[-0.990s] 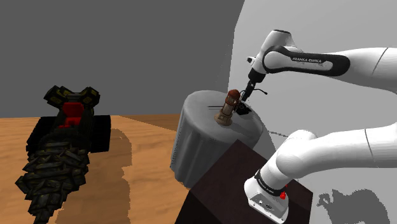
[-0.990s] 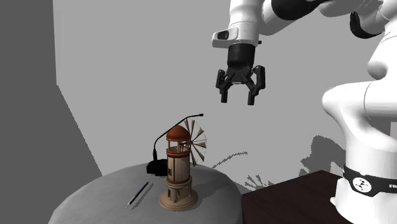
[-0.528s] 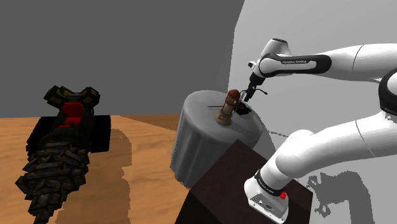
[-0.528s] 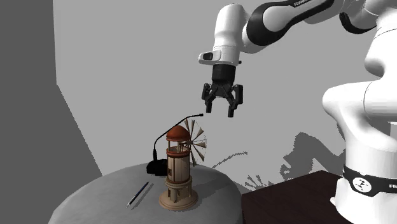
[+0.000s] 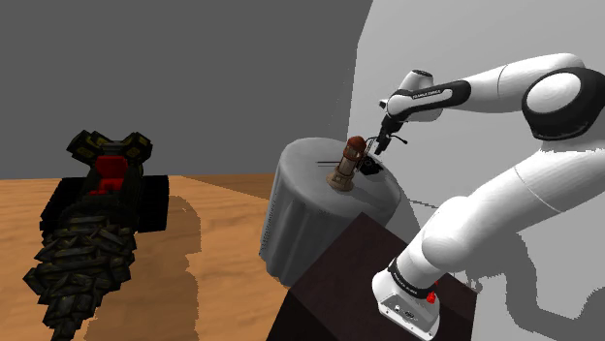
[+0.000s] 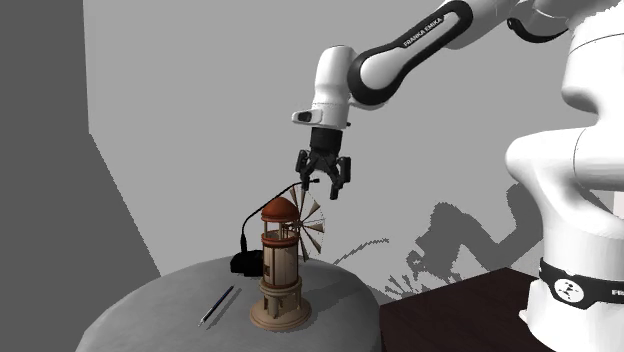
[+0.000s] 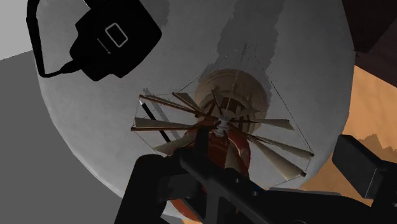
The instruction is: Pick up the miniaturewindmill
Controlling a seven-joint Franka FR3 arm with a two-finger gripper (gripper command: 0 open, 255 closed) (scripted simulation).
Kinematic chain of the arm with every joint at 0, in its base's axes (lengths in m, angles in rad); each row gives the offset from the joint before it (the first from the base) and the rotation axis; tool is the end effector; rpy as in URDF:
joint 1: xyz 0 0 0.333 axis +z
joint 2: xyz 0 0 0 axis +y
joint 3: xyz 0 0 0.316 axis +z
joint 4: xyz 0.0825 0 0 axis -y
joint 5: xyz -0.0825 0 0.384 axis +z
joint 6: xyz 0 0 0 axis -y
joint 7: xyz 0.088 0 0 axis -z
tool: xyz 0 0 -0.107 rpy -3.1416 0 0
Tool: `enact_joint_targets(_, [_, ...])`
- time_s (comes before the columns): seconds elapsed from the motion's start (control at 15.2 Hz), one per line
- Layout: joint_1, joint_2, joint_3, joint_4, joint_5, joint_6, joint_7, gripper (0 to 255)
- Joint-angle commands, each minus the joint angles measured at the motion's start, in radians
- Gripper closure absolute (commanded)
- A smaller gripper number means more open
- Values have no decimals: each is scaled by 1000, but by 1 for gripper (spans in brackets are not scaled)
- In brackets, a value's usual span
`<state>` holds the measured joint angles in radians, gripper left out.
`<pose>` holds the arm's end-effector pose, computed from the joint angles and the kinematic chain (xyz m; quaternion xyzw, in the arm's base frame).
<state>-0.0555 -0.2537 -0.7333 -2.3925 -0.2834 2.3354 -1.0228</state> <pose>0.3334 -0.3481 0.4032 0.9750 0.2081 0.0265 0.0726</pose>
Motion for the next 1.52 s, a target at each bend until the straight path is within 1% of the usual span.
enact_joint_targets(0.0, [21,78,-48,38,52,44,-75,0])
enact_joint_targets(0.46, [35,156,-75,-5,113,151,-118,0])
enact_joint_targets(0.59, [36,164,-76,-8,120,160,-122,0])
enact_joint_targets(0.66, [36,163,-76,-9,119,161,-122,255])
enact_joint_targets(1.25, [36,164,-76,-8,120,160,-122,255])
enact_joint_targets(1.45, [30,127,-66,9,88,114,-100,255])
